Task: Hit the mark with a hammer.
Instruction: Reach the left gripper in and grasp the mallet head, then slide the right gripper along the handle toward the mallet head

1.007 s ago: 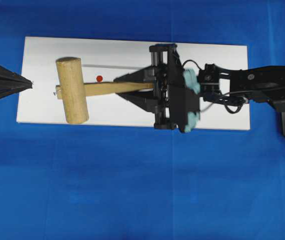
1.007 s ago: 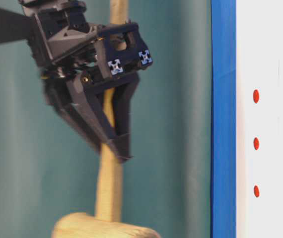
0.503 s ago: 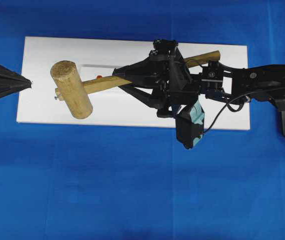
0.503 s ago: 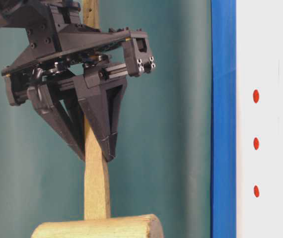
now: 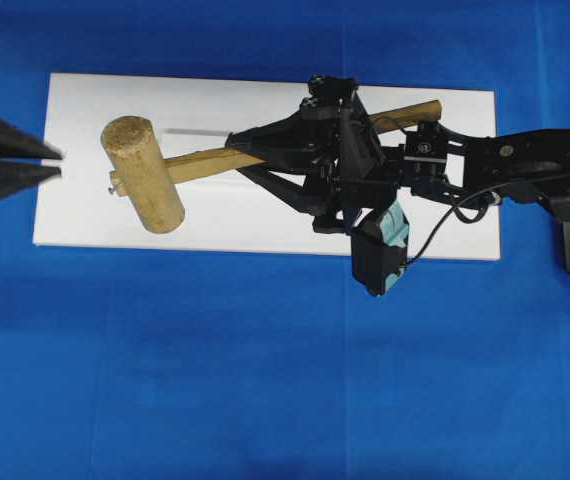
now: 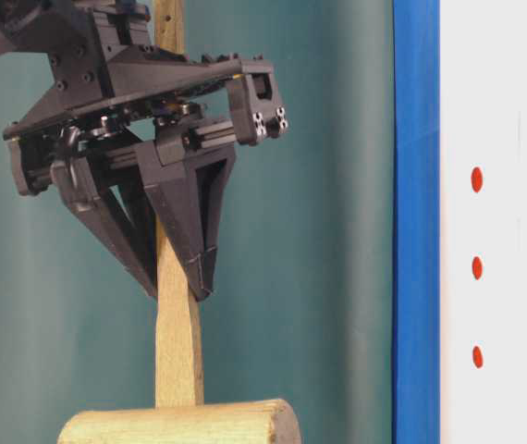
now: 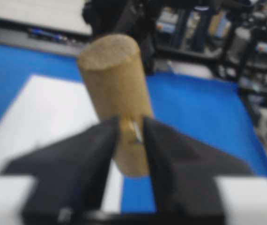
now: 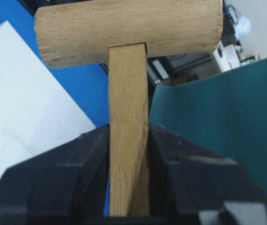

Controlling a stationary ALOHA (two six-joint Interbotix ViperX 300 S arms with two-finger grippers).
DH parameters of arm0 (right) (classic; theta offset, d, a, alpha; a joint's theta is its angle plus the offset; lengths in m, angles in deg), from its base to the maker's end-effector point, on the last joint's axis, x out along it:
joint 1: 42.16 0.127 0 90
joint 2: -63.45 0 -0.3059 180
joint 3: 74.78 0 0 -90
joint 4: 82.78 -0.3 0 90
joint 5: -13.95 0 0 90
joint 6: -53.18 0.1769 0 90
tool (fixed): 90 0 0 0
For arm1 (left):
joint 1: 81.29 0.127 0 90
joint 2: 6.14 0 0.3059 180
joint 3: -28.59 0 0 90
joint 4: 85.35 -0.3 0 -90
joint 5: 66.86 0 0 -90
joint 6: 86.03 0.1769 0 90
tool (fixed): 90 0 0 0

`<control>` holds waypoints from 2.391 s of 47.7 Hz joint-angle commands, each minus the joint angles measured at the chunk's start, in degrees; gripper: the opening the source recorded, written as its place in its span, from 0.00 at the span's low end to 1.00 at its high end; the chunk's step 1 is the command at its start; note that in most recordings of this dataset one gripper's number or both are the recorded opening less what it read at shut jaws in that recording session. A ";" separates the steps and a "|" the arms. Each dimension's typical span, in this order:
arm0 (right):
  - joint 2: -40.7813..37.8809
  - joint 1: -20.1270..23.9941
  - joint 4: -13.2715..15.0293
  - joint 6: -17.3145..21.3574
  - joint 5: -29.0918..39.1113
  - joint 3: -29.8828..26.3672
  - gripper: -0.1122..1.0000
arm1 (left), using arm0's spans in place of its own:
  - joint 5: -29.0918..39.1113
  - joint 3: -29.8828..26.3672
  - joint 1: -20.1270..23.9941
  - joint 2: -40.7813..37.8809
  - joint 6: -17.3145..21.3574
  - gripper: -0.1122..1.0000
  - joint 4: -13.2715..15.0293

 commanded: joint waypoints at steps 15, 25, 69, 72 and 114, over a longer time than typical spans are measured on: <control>1.85 0.09 -0.18 -0.09 -1.85 -0.79 0.19 | -0.79 -0.88 0.18 -1.76 -4.75 0.94 0.09; 1.85 0.09 -0.18 -0.09 -1.85 -0.88 0.19 | -4.83 -2.64 0.62 -6.33 -5.54 0.94 0.18; 1.85 -0.97 -4.31 0.26 -1.93 -1.23 0.19 | -10.55 -12.66 1.85 -27.25 -9.58 0.74 0.18; 1.93 -0.97 -4.31 0.26 -1.93 -1.23 0.19 | -9.84 -12.66 1.85 -27.25 -9.58 0.57 0.18; 3.52 -1.49 -8.88 0.62 3.96 -0.97 0.75 | -9.32 -12.04 1.93 -26.19 -8.79 0.51 -0.09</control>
